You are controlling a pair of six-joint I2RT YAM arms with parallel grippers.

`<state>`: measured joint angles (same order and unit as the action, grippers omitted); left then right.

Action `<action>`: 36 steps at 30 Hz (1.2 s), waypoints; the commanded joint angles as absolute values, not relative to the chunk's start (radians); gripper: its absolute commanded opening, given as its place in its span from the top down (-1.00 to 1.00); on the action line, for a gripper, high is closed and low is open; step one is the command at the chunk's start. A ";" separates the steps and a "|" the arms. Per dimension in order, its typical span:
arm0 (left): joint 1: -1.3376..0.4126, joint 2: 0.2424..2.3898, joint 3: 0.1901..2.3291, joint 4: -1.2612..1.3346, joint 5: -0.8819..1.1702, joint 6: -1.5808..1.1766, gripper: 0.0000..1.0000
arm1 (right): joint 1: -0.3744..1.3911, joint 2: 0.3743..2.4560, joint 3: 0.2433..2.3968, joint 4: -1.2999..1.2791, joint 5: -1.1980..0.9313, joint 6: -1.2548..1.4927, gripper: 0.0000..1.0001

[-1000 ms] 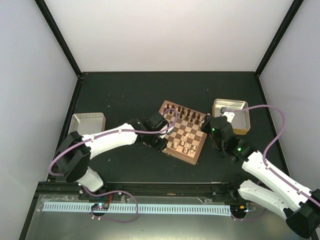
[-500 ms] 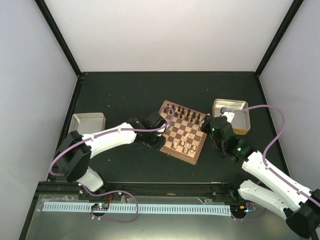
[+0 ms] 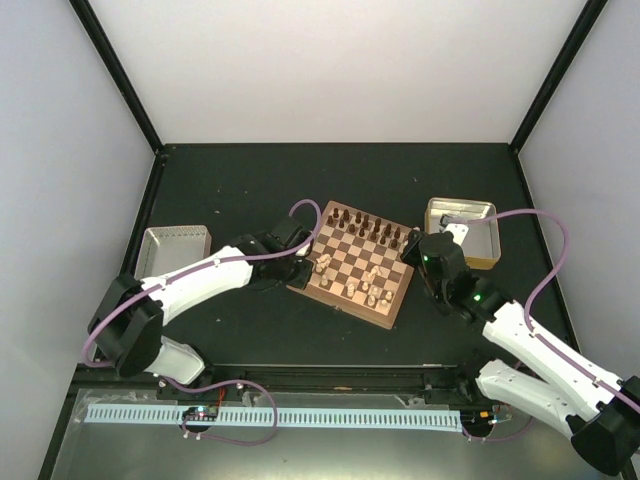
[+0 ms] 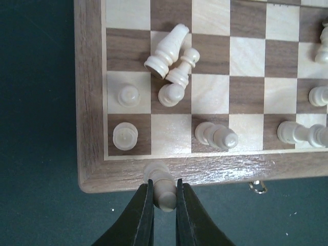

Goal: Set up the chess pieces on the board
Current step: Place the chess piece on the chessboard.

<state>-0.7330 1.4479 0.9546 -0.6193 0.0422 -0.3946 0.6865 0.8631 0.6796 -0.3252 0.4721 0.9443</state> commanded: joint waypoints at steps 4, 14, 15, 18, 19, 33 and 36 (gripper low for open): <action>-0.729 1.430 0.953 -0.535 -0.014 -0.434 0.97 | 0.681 0.865 0.673 -0.296 0.497 0.949 0.68; -0.730 1.466 0.954 -0.508 0.046 -0.441 0.97 | 0.680 0.874 0.670 -0.291 0.492 0.947 0.68; -0.731 1.469 0.954 -0.509 0.048 -0.440 0.97 | 0.680 0.875 0.670 -0.289 0.492 0.947 0.68; -0.731 1.475 0.953 -0.514 0.055 -0.439 0.97 | 0.679 0.879 0.672 -0.288 0.493 0.946 0.68; -0.733 1.476 0.951 -0.516 0.054 -0.439 0.97 | 0.680 0.879 0.672 -0.288 0.493 0.946 0.68; -0.874 1.400 0.938 -0.585 0.066 -0.404 0.97 | 0.679 0.850 0.662 -0.322 0.547 0.973 0.68; -0.931 1.393 0.956 -0.570 0.089 -0.394 0.97 | 0.679 0.831 0.657 -0.338 0.576 0.988 0.68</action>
<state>-0.8680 1.4296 0.9268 -0.5632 0.0486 -0.4183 0.6834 0.8650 0.6712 -0.3244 0.4950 0.9569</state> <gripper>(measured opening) 0.096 0.163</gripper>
